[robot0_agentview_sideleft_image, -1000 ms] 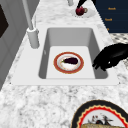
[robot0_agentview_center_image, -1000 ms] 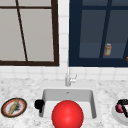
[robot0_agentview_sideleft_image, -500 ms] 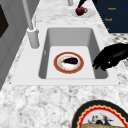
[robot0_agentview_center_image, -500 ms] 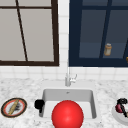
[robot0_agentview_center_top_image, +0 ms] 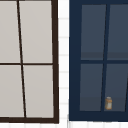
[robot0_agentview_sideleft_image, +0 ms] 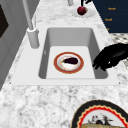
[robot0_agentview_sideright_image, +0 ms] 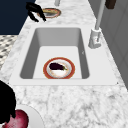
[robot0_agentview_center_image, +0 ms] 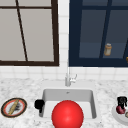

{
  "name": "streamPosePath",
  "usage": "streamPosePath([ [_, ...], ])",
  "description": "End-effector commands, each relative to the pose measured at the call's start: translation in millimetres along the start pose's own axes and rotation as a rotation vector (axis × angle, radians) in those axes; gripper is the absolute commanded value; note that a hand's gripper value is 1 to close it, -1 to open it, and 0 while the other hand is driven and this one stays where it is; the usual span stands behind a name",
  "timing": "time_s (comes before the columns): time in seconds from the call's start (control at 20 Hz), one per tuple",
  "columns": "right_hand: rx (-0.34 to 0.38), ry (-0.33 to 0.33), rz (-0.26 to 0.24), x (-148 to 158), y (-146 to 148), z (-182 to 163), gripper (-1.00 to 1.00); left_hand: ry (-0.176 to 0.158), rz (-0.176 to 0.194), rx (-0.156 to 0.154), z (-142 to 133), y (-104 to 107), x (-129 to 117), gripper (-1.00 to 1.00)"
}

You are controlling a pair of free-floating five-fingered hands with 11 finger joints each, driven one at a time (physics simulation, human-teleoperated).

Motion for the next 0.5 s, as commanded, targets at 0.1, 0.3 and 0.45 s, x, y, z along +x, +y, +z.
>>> streamPosePath([
  [0.1,-0.013,0.029,-0.068,-9,11,-1,1.00,0.000,0.000,0.000,0,0,0,0.00],
  [0.3,-0.097,-0.008,-0.138,-11,1,0,-1.00,0.000,0.000,0.000,0,0,0,0.00],
  [0.45,-0.085,-0.020,-0.174,-10,1,6,-1.00,0.000,0.000,0.000,0,0,0,0.00],
])
